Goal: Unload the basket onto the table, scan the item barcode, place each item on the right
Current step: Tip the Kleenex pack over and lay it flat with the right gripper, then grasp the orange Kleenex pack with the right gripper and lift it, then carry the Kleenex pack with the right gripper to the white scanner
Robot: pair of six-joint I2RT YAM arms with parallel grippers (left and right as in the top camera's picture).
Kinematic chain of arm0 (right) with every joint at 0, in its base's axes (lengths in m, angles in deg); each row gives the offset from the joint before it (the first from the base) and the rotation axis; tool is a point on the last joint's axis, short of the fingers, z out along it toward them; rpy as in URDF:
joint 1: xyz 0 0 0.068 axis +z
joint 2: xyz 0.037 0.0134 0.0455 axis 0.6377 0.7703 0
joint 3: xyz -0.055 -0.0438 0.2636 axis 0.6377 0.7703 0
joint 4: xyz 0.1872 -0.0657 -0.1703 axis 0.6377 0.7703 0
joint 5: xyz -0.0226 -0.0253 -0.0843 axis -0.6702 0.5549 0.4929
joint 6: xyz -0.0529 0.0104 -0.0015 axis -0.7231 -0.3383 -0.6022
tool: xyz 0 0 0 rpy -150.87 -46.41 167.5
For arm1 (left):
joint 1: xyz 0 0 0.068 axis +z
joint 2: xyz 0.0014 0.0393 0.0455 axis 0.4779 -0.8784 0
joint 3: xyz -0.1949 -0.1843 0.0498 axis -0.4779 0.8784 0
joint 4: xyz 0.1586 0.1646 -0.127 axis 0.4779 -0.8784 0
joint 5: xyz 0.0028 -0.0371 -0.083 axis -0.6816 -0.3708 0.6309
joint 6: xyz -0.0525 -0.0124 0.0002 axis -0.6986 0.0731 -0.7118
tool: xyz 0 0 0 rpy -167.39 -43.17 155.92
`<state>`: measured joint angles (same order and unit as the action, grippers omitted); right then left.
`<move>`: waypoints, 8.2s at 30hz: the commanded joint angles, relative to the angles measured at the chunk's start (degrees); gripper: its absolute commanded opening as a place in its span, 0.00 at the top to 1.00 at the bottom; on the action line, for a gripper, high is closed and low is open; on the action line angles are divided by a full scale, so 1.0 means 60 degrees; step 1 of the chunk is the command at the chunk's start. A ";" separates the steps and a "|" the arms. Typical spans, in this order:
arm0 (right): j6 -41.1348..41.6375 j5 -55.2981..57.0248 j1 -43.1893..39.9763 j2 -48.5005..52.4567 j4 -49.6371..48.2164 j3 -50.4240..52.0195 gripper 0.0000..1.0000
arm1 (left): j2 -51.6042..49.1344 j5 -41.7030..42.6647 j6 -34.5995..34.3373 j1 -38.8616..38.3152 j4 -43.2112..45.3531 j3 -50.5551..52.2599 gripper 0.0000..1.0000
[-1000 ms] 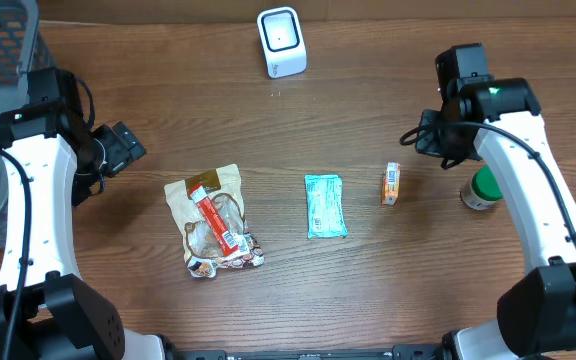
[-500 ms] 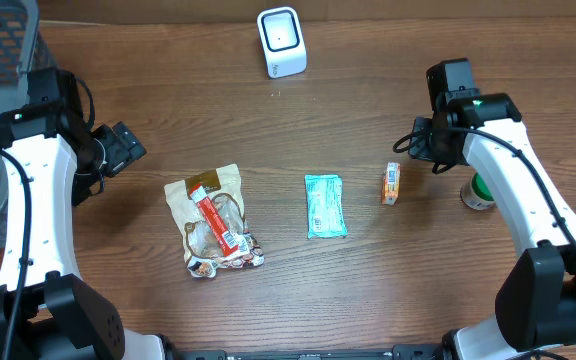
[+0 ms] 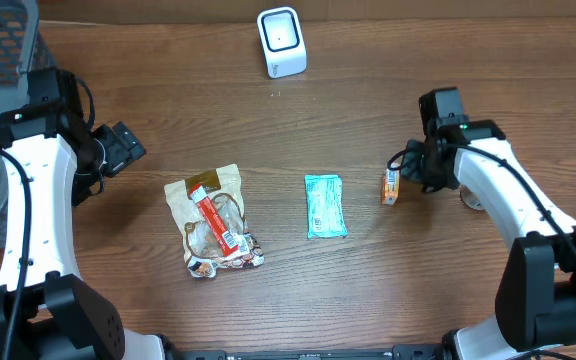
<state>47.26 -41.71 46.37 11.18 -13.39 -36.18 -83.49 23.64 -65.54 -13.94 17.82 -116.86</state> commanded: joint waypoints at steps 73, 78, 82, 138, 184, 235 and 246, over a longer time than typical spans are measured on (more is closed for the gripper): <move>0.0452 -0.2699 0.0007 0.0022 -0.1147 0.0831 0.85 | -0.0004 -0.0040 0.0178 -0.0066 0.0015 -0.0197 0.00; 0.0452 -0.2696 0.0007 0.0022 -0.1180 0.0831 0.85 | -0.0004 -0.0040 0.0178 -0.0066 0.0015 -0.0197 0.00; 0.0452 -0.2699 0.0007 0.0022 -0.1249 0.0831 0.84 | -0.0004 -0.0040 0.0178 -0.0066 0.0015 -0.0197 0.00; 0.0885 -0.2936 0.0525 0.0025 -0.4528 0.2619 0.76 | -0.0004 -0.0040 0.0178 -0.0066 0.0015 -0.0197 0.00; 0.2051 -0.3410 0.0302 0.0266 -0.4138 0.2302 0.96 | -0.0004 -0.0040 0.0178 -0.0066 0.0015 -0.0197 0.00; -0.9315 0.4029 0.3694 0.7351 -0.3107 -1.2109 0.96 | -0.0004 -0.0040 0.0178 -0.0066 0.0015 -0.0197 0.00; -1.0112 0.4003 0.3705 0.8433 -0.5158 -1.2109 0.96 | -0.0004 -0.0040 0.0178 -0.0066 0.0015 -0.0197 0.00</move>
<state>-10.64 -18.34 68.79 60.62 -43.18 -108.52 -83.49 23.64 -65.54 -13.94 17.82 -116.90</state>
